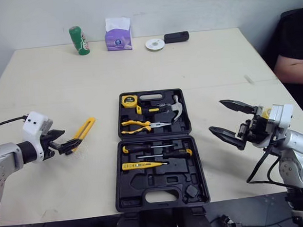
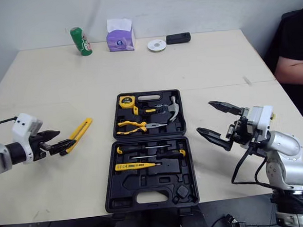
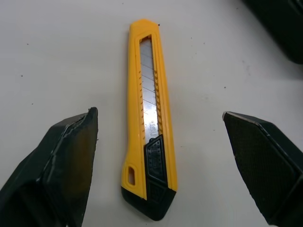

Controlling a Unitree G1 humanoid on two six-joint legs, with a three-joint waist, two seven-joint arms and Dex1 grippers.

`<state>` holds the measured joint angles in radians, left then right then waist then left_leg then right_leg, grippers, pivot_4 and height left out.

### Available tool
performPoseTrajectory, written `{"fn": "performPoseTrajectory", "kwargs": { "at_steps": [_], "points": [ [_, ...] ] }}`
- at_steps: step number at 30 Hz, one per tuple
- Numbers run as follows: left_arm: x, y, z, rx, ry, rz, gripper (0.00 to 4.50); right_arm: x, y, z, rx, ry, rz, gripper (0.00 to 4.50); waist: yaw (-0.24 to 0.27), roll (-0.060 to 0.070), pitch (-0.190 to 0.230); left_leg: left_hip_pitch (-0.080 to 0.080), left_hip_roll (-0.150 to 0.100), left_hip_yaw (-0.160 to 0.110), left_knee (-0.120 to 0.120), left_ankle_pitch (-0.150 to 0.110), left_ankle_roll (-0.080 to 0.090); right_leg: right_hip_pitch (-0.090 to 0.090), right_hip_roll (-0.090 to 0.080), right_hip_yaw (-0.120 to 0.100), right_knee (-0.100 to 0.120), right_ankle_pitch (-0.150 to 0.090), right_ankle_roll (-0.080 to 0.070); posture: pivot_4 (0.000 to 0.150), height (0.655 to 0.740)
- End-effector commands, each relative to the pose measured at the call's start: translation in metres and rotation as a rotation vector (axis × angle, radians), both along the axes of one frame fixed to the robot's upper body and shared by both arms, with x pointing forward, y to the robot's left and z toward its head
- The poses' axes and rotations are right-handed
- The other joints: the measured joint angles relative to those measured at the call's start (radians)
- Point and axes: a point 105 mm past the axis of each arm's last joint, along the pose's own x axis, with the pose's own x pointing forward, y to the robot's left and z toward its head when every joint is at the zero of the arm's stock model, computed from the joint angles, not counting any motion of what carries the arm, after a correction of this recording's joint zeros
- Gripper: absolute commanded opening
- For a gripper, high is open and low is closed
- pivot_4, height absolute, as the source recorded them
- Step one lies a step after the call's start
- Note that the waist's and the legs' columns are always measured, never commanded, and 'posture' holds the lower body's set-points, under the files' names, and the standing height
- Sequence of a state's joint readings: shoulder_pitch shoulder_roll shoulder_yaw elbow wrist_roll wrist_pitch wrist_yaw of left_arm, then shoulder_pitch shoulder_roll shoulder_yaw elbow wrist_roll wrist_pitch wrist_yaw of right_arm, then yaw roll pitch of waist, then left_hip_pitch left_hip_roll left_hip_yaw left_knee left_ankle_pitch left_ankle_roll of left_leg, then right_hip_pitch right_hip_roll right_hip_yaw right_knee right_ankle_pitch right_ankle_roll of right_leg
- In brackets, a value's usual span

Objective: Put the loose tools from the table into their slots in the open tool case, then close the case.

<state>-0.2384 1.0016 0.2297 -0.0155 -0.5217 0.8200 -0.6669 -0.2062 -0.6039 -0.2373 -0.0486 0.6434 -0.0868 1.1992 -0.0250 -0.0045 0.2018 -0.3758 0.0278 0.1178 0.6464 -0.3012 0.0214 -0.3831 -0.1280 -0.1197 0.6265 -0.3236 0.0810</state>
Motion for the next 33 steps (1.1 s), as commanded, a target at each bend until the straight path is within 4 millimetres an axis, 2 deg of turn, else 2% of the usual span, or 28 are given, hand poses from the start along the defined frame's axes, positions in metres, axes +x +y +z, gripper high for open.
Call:
{"fn": "performPoseTrajectory", "kwargs": {
  "at_steps": [1, 4, 9, 15, 18, 22, 24, 27, 33],
  "points": [
    [0.007, -0.001, -0.002, 0.046, 0.038, -0.023, 4.44, -0.012, 0.015, 0.01, -0.007, -0.033, 0.104, 4.5, 0.0, 0.0, 0.0, 0.0, 0.0, 0.0, 0.0, 0.0, 0.0, 0.0, 0.0, 0.0, 0.0, 0.0, 0.0, 0.15, 0.74],
    [0.013, -0.004, -0.013, 0.085, 0.082, -0.052, 4.44, -0.015, 0.02, 0.01, -0.022, -0.022, 0.131, 4.5, 0.0, 0.0, 0.0, 0.0, 0.0, 0.001, 0.0, 0.0, 0.0, -0.001, 0.001, 0.001, 0.001, 0.0, 0.0, 0.15, 0.74],
    [0.02, 0.005, -0.028, 0.124, 0.104, -0.025, 4.44, -0.017, 0.021, 0.01, -0.026, -0.011, 0.119, 4.5, 0.002, 0.0, 0.0, 0.0, 0.0, 0.002, 0.001, 0.001, 0.001, -0.002, 0.0, 0.002, 0.002, 0.0, 0.0, 0.15, 0.74],
    [0.016, 0.007, -0.038, 0.109, 0.131, -0.025, 4.44, -0.02, 0.025, 0.011, -0.031, 0.004, 0.1, 4.5, 0.002, 0.0, 0.0, 0.001, 0.0, 0.002, 0.001, 0.002, 0.0, -0.002, 0.0, 0.003, 0.004, 0.0, 0.0, 0.15, 0.74],
    [0.014, 0.005, -0.044, 0.114, 0.14, -0.049, 3.59, -0.019, 0.029, 0.013, -0.03, 0.005, 0.096, 4.5, 0.001, 0.0, 0.0, 0.002, 0.0, 0.002, 0.001, 0.002, -0.001, -0.002, 0.0, 0.003, 0.004, 0.0, 0.0, 0.15, 0.74],
    [0.013, 0.002, -0.047, 0.119, 0.143, -0.065, 1.85, -0.018, 0.032, 0.015, -0.028, 0.012, 0.095, 4.5, 0.002, 0.0, 0.0, 0.002, 0.0, 0.003, 0.001, 0.002, 0.0, -0.002, 0.0, 0.003, 0.004, 0.0, 0.0, 0.15, 0.74],
    [0.01, 0.003, -0.046, 0.129, 0.139, -0.072, 1.28, -0.018, 0.034, 0.016, -0.029, 0.014, 0.094, 4.5, 0.001, -0.001, 0.0, 0.002, 0.0, 0.003, 0.001, 0.002, 0.0, -0.002, 0.0, 0.003, 0.004, 0.0, 0.0, 0.15, 0.74],
    [0.006, 0.006, -0.04, 0.143, 0.105, -0.093, 1.28, -0.019, 0.033, 0.017, -0.034, 0.016, 0.086, 4.5, -0.003, 0.0, -0.001, 0.002, 0.0, 0.003, 0.0, 0.002, 0.0, -0.002, 0.0, 0.004, 0.004, 0.0, 0.0, 0.15, 0.74],
    [0.008, 0.01, -0.006, 0.134, -0.115, -0.132, 1.28, -0.02, 0.025, 0.014, -0.064, 0.012, 0.046, 4.5, 0.0, -0.001, 0.0, 0.0, 0.0, 0.004, 0.0, 0.002, 0.0, -0.004, 0.0, 0.004, 0.004, 0.0, 0.0, 0.15, 0.74]
  ]
}}
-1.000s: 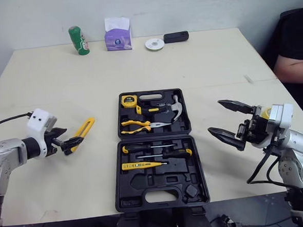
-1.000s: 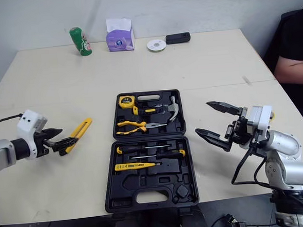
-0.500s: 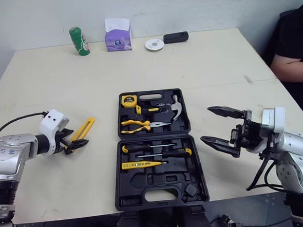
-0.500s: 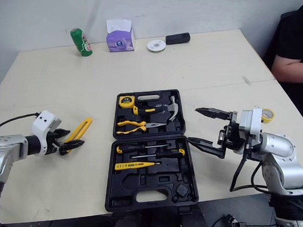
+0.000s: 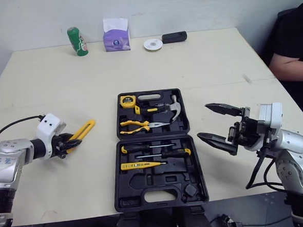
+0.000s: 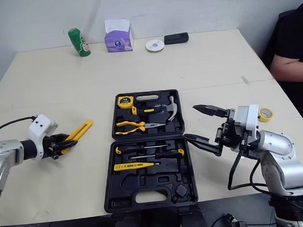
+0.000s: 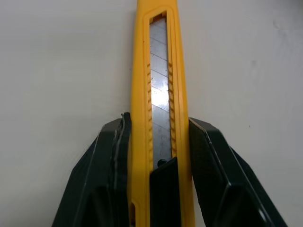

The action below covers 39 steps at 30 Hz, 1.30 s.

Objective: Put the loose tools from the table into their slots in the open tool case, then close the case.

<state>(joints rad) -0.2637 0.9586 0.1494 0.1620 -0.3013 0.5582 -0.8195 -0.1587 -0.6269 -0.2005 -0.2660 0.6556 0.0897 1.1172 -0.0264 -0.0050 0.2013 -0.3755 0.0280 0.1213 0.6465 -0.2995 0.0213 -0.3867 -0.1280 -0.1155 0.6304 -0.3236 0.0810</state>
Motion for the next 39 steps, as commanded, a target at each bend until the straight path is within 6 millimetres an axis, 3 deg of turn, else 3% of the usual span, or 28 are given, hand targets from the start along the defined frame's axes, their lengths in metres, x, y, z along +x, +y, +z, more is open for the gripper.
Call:
{"fn": "performPoseTrajectory", "kwargs": {
  "at_steps": [1, 5, 9, 18, 25, 32, 39],
  "points": [
    [0.003, -0.004, 0.027, -0.005, -0.151, -0.054, 1.28, -0.004, -0.005, 0.008, -0.032, -0.07, -0.029, 4.5, 0.002, -0.001, 0.0, 0.0, 0.0, 0.0, 0.0, 0.0, 0.0, 0.0, 0.0, 0.0, 0.0, 0.0, 0.0, 0.15, 0.74],
    [-0.008, -0.03, 0.054, -0.026, -0.218, -0.206, 1.28, -0.002, -0.019, 0.006, -0.071, -0.084, -0.068, 4.5, 0.005, -0.004, 0.001, -0.003, 0.0, 0.0, 0.001, 0.0, 0.0, -0.002, 0.0, 0.0, 0.001, 0.0, 0.0, 0.15, 0.74],
    [-0.027, -0.062, 0.063, 0.042, -0.198, -0.4, 1.28, -0.005, -0.028, 0.002, -0.105, -0.058, -0.053, 4.5, 0.005, -0.004, 0.001, -0.006, -0.001, 0.0, 0.001, 0.0, 0.001, -0.005, -0.001, 0.0, -0.001, 0.0, 0.0, 0.15, 0.74],
    [-0.06, -0.146, 0.074, -0.038, -0.189, -0.671, 1.28, -0.007, -0.036, -0.013, -0.112, -0.021, -0.038, 4.5, 0.005, -0.004, 0.001, -0.008, -0.001, 0.0, 0.003, 0.002, 0.002, -0.005, 0.0, -0.001, 0.002, 0.001, 0.001, 0.15, 0.74],
    [-0.081, -0.198, 0.061, -0.089, -0.096, -0.839, 1.28, -0.015, -0.041, -0.022, -0.169, 0.01, 0.001, 4.5, 0.014, -0.004, 0.001, -0.008, -0.002, 0.0, 0.004, 0.004, 0.003, -0.005, 0.0, 0.0, 0.003, 0.001, 0.001, 0.15, 0.74],
    [-0.092, -0.224, 0.047, -0.099, 0.028, -0.931, 1.28, -0.033, -0.041, -0.024, -0.213, 0.082, 0.052, 4.5, 0.034, -0.005, 0.001, -0.008, -0.001, -0.001, 0.007, 0.004, 0.003, -0.005, 0.001, 0.0, 0.005, 0.001, 0.001, 0.15, 0.74],
    [-0.104, -0.232, 0.026, -0.039, 0.111, -1.008, 1.28, -0.045, -0.037, -0.026, -0.222, 0.129, 0.059, 4.5, 0.041, -0.005, 0.001, -0.008, -0.001, -0.001, 0.008, 0.005, 0.003, -0.005, 0.002, 0.001, 0.005, 0.001, 0.001, 0.15, 0.74]
  ]
}}
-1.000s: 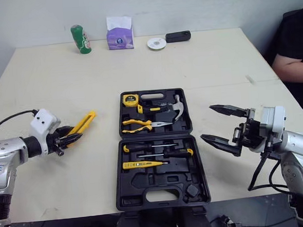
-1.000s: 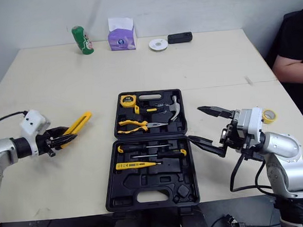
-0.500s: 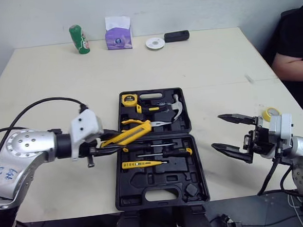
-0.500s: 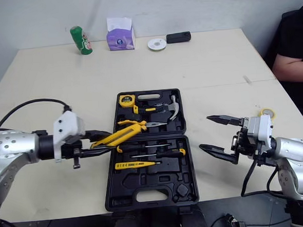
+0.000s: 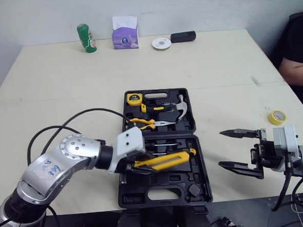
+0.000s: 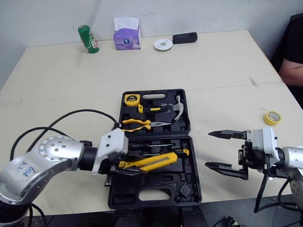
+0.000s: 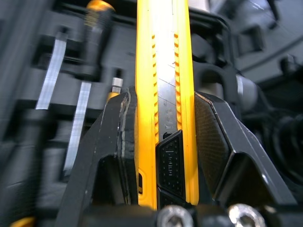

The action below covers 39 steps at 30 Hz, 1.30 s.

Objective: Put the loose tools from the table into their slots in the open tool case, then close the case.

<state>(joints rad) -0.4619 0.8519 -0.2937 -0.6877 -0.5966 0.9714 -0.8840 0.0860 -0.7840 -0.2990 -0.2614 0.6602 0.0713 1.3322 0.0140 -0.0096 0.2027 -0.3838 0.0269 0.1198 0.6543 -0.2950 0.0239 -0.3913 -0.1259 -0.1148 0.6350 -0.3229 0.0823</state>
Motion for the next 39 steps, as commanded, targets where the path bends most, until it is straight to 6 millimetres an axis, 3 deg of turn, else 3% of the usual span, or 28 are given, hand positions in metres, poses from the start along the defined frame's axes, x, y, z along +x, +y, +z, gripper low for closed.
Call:
{"fn": "performPoseTrajectory", "kwargs": {
  "at_steps": [1, 13, 25, 29, 39],
  "points": [
    [-0.004, -0.005, -0.002, 0.016, -0.036, -0.049, 1.28, -0.007, 0.001, 0.013, -0.006, -0.035, 0.009, 4.5, 0.003, 0.0, 0.0, 0.0, 0.0, 0.0, 0.0, 0.0, 0.0, 0.0, 0.0, 0.0, 0.0, 0.0, 0.0, 0.15, 0.74],
    [0.005, -0.002, -0.021, 0.059, -0.087, -0.03, 1.28, -0.012, 0.014, 0.022, -0.024, -0.011, 0.04, 4.5, 0.011, 0.0, 0.0, -0.002, 0.001, -0.002, 0.004, 0.0, 0.0, 0.0, 0.001, 0.0, 0.001, 0.0, 0.0, 0.15, 0.74],
    [-0.003, -0.012, -0.031, 0.07, -0.092, -0.055, 1.28, -0.008, 0.016, 0.022, -0.021, -0.01, 0.031, 4.5, 0.01, 0.0, 0.0, -0.002, 0.001, -0.002, 0.005, 0.0, 0.001, 0.0, 0.001, 0.0, 0.001, 0.0, 0.0, 0.15, 0.74],
    [-0.001, -0.007, -0.038, 0.121, -0.118, -0.054, 1.28, -0.008, 0.015, 0.021, -0.02, -0.01, 0.028, 4.5, 0.01, 0.0, 0.0, -0.002, 0.001, -0.002, 0.006, 0.0, 0.001, 0.0, 0.001, 0.0, 0.001, 0.0, 0.0, 0.15, 0.74],
    [0.003, -0.002, -0.035, 0.17, -0.144, -0.054, 1.28, -0.009, 0.012, 0.013, -0.018, 0.001, 0.011, 4.5, 0.01, 0.0, 0.0, -0.002, 0.002, -0.002, 0.006, 0.0, 0.001, 0.0, 0.002, 0.0, 0.002, 0.0, 0.0, 0.15, 0.74]
  ]
}}
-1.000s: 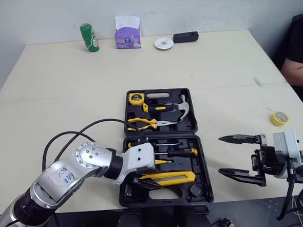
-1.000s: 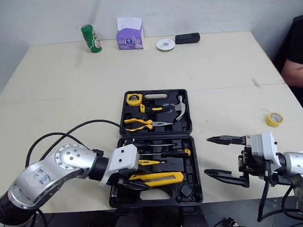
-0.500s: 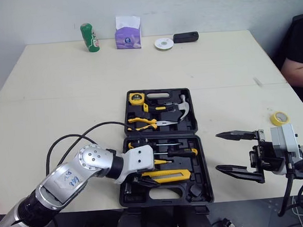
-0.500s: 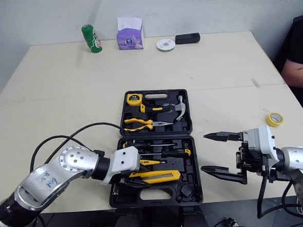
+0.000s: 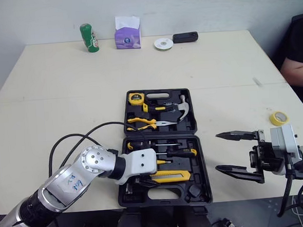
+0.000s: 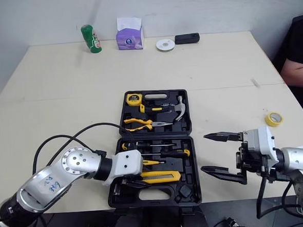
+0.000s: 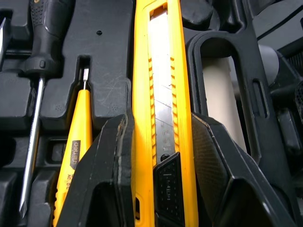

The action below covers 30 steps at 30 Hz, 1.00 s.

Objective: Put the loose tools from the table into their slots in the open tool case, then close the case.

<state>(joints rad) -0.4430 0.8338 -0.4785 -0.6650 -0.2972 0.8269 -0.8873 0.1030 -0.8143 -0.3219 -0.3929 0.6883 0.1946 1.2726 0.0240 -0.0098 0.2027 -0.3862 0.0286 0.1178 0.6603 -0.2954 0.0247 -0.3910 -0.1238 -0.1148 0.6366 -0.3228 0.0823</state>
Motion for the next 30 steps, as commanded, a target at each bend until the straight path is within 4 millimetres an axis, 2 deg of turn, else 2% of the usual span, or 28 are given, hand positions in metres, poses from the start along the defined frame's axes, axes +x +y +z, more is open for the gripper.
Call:
{"fn": "performPoseTrajectory", "kwargs": {
  "at_steps": [1, 2, 4, 5, 9, 19, 21, 23, 25, 28, 30],
  "points": [
    [-0.004, 0.004, -0.006, 0.046, 0.01, -0.015, 1.28, -0.003, 0.0, 0.0, 0.001, -0.024, 0.002, 4.5, 0.0, 0.0, 0.0, 0.0, 0.0, 0.0, 0.0, 0.0, 0.0, 0.0, 0.0, 0.0, 0.0, 0.0, 0.0, 0.15, 0.74],
    [-0.004, 0.004, -0.006, 0.049, 0.012, -0.016, 1.28, -0.003, -0.001, 0.0, 0.001, -0.023, 0.001, 4.5, 0.0, 0.0, 0.0, 0.0, 0.0, 0.0, 0.0, 0.0, 0.0, 0.0, 0.0, 0.0, 0.0, 0.0, 0.0, 0.15, 0.74],
    [-0.003, 0.003, -0.004, 0.033, 0.013, -0.014, 2.31, -0.003, -0.002, 0.0, -0.002, -0.024, -0.003, 4.5, 0.0, 0.0, 0.0, 0.0, 0.0, 0.0, 0.0, 0.0, 0.0, 0.0, 0.0, 0.0, 0.0, 0.0, 0.0, 0.15, 0.74],
    [-0.003, 0.002, -0.003, 0.025, 0.01, -0.013, 2.64, -0.003, -0.002, -0.001, -0.002, -0.024, -0.004, 4.5, 0.0, 0.0, 0.0, 0.0, 0.0, 0.0, 0.0, 0.0, 0.0, 0.0, 0.0, 0.0, 0.0, 0.0, 0.0, 0.15, 0.74],
    [-0.009, -0.007, 0.009, -0.043, -0.016, -0.095, 4.45, -0.003, -0.004, -0.003, -0.003, -0.023, -0.009, 4.5, 0.0, 0.0, 0.0, 0.0, 0.0, 0.0, 0.001, 0.0, 0.0, 0.0, 0.0, 0.0, 0.0, 0.0, 0.0, 0.15, 0.74],
    [-0.003, -0.012, 0.03, -0.198, -0.11, -0.181, 4.45, -0.003, -0.013, -0.012, -0.005, -0.028, -0.026, 4.5, 0.0, 0.0, 0.0, -0.001, 0.0, 0.0, 0.004, 0.0, 0.0, 0.0, 0.0, 0.0, 0.002, 0.0, 0.0, 0.15, 0.74],
    [0.001, -0.012, 0.037, -0.294, -0.117, -0.168, 4.45, -0.003, -0.015, -0.012, -0.004, -0.035, -0.034, 4.5, -0.001, 0.0, 0.0, -0.001, 0.0, 0.0, 0.004, 0.0, 0.0, 0.0, 0.0, 0.0, 0.002, 0.0, 0.0, 0.15, 0.74],
    [0.005, -0.006, 0.045, -0.436, -0.086, -0.124, 4.45, -0.003, -0.019, -0.011, -0.009, -0.049, -0.052, 4.5, 0.0, 0.0, 0.0, -0.001, 0.0, 0.0, 0.004, 0.0, 0.0, 0.0, 0.0, 0.0, 0.002, 0.0, 0.0, 0.15, 0.74],
    [-0.003, 0.01, 0.034, -0.404, -0.075, -0.173, 4.45, -0.005, -0.028, -0.009, -0.037, -0.068, -0.06, 4.5, -0.001, 0.001, -0.001, 0.0, 0.0, 0.0, 0.004, 0.0, 0.001, 0.001, 0.0, 0.0, 0.002, 0.0, 0.0, 0.15, 0.74],
    [-0.008, 0.017, 0.022, -0.366, -0.073, -0.218, 3.71, -0.011, -0.034, -0.008, -0.083, -0.083, -0.038, 4.5, -0.001, 0.001, -0.001, 0.0, 0.001, 0.0, 0.004, 0.0, 0.001, 0.0, 0.0, -0.001, 0.002, 0.0, -0.001, 0.15, 0.74],
    [-0.007, 0.016, 0.018, -0.366, -0.08, -0.228, 2.8, -0.023, -0.038, -0.016, -0.185, -0.095, 0.043, 4.5, 0.003, 0.001, -0.001, 0.0, 0.0, 0.0, 0.004, -0.001, 0.001, 0.001, -0.001, -0.001, 0.002, 0.0, 0.0, 0.15, 0.74]
  ]
}}
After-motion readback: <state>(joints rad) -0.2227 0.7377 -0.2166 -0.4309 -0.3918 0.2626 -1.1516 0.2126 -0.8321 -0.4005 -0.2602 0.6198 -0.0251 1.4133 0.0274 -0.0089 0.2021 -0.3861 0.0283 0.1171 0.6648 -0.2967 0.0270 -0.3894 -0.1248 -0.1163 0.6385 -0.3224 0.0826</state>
